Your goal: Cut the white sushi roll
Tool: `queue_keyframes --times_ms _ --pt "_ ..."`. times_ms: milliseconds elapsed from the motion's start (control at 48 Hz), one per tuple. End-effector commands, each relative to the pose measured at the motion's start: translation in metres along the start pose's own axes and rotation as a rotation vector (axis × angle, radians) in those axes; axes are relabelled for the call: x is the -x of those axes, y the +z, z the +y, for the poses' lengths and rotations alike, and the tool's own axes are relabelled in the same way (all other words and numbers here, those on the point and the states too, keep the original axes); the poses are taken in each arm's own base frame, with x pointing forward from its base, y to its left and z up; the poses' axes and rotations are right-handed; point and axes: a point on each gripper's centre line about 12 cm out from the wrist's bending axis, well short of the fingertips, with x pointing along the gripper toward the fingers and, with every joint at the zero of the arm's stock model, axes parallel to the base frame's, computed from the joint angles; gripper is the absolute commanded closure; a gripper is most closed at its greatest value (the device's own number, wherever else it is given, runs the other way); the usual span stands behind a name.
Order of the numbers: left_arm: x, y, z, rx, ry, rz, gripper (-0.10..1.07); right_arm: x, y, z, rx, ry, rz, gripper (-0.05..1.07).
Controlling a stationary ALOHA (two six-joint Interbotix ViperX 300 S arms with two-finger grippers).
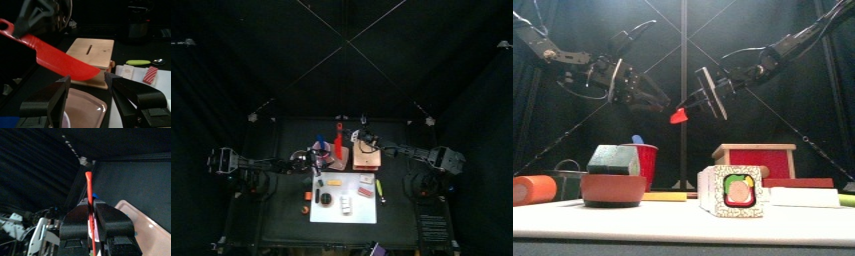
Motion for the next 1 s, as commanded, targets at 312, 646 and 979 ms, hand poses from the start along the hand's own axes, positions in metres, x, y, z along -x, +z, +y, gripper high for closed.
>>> queue_keyframes --times_ms 312,646,979 --pt "-0.05 0.018 0.002 0.096 0.214 0.067 0.07 -0.033 0.035 0.023 0.017 0.013 -0.046 0.7" --pt "-0.055 0.016 0.003 0.014 0.413 0.139 0.07 -0.045 0.04 0.029 0.03 0.025 -0.055 0.7" --pt "-0.074 -0.001 -0.003 -0.033 0.527 0.173 0.08 -0.049 0.041 0.03 0.032 0.033 -0.06 0.7"
